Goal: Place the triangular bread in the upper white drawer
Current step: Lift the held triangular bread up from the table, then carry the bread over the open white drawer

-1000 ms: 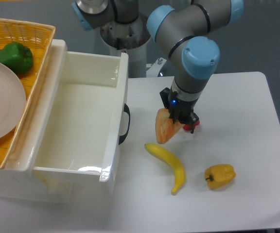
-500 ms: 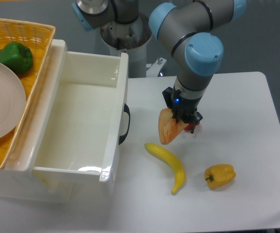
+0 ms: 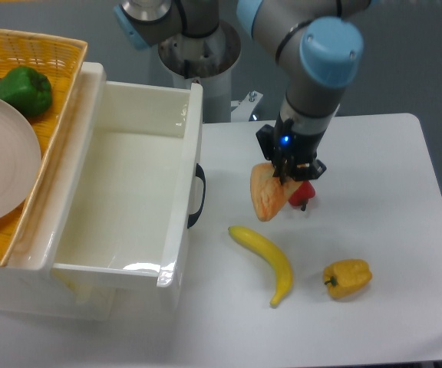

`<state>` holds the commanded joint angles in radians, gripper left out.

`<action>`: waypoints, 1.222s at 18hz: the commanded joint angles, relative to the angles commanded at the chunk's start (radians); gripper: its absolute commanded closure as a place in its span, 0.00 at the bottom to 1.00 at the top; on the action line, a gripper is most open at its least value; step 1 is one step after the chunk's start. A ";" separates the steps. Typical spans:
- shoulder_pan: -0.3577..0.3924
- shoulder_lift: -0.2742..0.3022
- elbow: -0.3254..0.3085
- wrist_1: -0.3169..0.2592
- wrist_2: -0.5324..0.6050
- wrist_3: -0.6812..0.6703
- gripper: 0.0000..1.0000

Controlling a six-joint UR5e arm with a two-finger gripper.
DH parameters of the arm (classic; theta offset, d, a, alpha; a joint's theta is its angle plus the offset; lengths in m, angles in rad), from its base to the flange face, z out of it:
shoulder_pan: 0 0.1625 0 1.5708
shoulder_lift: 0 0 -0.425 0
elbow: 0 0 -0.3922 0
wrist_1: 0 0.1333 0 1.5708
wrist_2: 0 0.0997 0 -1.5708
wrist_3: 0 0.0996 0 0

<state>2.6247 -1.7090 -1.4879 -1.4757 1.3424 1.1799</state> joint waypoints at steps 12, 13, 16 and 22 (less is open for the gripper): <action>-0.014 0.104 -0.005 -0.005 -0.218 -0.235 1.00; -0.015 0.112 -0.008 -0.005 -0.227 -0.258 1.00; -0.032 0.121 -0.009 -0.003 -0.272 -0.322 1.00; -0.103 0.146 -0.017 -0.005 -0.275 -0.448 1.00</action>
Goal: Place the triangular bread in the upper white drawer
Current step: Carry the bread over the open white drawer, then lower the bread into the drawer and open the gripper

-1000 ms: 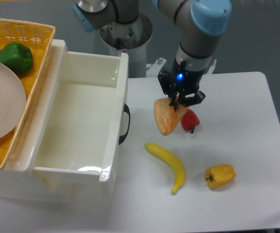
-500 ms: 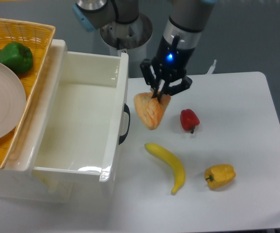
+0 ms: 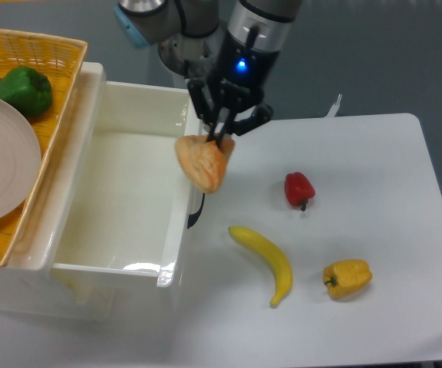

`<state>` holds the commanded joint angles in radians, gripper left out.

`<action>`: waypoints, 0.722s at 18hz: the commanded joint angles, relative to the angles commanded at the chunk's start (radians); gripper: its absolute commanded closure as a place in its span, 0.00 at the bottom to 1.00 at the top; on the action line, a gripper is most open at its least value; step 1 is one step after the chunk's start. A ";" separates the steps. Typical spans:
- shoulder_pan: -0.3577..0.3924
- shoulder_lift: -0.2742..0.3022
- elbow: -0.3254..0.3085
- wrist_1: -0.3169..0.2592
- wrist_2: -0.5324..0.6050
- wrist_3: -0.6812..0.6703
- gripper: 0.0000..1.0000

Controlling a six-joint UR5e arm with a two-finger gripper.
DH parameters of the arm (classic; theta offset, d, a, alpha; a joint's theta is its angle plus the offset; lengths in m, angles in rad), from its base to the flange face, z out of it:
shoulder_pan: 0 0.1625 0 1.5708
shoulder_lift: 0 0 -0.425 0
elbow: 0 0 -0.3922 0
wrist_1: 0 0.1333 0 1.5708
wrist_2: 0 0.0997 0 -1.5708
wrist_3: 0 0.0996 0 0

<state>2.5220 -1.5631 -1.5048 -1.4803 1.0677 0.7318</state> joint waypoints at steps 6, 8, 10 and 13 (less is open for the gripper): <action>-0.089 0.011 -0.037 -0.002 0.008 -0.045 1.00; -0.098 0.011 -0.043 -0.002 0.009 -0.051 1.00; -0.120 0.009 -0.051 -0.002 0.009 -0.051 1.00; -0.129 0.009 -0.071 -0.002 0.009 -0.051 1.00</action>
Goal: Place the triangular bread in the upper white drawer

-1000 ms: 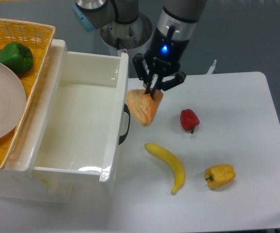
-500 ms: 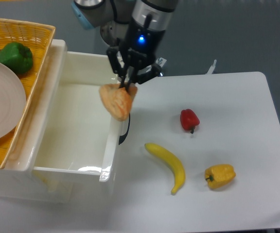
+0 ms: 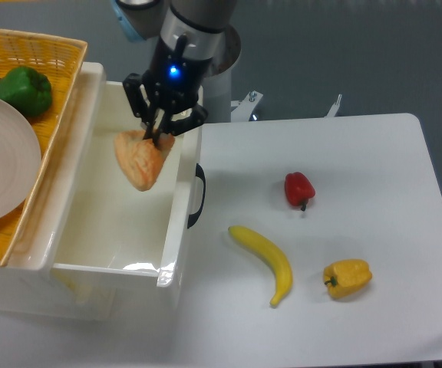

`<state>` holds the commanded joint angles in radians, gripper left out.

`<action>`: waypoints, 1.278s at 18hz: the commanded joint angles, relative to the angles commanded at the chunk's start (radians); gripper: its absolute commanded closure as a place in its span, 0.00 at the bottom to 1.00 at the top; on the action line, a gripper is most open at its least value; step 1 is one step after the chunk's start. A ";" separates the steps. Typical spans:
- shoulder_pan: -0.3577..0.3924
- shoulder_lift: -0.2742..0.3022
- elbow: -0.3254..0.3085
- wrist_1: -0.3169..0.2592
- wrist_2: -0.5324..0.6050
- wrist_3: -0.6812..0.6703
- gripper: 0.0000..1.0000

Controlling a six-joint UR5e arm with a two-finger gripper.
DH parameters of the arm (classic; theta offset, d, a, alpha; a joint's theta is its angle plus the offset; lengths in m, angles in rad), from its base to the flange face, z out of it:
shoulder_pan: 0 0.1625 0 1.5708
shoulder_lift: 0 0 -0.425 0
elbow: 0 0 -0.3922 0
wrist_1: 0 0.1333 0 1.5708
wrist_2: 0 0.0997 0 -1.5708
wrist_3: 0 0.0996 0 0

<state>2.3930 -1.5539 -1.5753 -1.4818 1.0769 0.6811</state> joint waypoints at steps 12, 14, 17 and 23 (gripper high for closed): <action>-0.034 -0.012 -0.032 0.017 0.003 0.034 0.13; -0.034 -0.012 -0.031 0.017 0.002 0.044 0.03; -0.022 -0.011 -0.015 0.017 0.002 0.046 0.01; 0.055 -0.006 0.006 0.046 0.003 0.078 0.00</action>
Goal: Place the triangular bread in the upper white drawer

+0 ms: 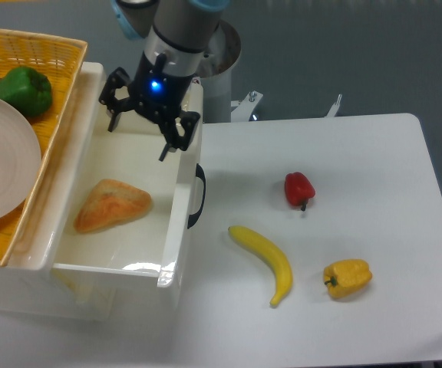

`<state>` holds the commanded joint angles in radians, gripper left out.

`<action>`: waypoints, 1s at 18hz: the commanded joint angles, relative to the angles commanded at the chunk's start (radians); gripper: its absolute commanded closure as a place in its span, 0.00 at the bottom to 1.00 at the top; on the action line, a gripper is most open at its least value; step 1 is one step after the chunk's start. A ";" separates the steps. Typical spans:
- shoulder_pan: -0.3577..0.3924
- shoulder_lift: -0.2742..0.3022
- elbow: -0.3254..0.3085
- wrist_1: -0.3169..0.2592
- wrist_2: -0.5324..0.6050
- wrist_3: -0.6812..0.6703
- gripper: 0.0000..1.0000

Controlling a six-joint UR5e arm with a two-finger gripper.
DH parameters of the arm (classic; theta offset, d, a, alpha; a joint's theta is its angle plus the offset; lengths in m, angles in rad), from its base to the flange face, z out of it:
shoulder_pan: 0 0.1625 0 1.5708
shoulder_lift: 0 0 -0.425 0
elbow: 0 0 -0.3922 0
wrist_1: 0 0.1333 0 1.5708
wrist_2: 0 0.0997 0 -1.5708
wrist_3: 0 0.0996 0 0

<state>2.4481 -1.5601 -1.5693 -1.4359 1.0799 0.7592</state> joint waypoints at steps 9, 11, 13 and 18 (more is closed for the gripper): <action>0.052 -0.057 -0.014 0.061 0.190 0.046 0.00; 0.066 -0.070 -0.012 0.069 0.225 0.060 0.00; 0.077 -0.087 -0.014 0.100 0.290 0.063 0.00; 0.083 -0.129 -0.012 0.127 0.396 0.139 0.00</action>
<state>2.5310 -1.6888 -1.5815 -1.3085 1.4757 0.8986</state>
